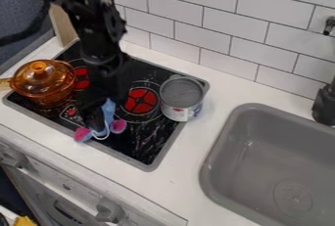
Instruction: Move the elephant stuff toy to the top left corner of the stove
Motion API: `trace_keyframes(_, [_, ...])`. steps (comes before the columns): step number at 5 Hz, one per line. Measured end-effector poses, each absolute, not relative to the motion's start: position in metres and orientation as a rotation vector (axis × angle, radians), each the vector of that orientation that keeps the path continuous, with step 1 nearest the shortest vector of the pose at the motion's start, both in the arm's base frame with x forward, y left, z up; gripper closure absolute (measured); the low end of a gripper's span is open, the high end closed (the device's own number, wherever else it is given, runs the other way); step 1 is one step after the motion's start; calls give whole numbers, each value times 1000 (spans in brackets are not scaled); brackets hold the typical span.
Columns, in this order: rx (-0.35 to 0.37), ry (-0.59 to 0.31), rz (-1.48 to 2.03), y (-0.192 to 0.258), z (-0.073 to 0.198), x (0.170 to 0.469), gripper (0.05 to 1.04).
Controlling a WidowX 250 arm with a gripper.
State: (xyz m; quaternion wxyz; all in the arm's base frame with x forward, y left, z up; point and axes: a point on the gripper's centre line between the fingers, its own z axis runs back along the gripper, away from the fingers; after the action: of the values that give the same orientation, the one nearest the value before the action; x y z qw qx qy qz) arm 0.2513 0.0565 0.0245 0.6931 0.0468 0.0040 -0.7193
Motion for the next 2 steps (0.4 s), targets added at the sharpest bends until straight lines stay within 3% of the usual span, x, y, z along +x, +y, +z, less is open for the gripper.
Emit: trace_keyframes(2, [76, 68, -1609, 58, -1, 254, 136])
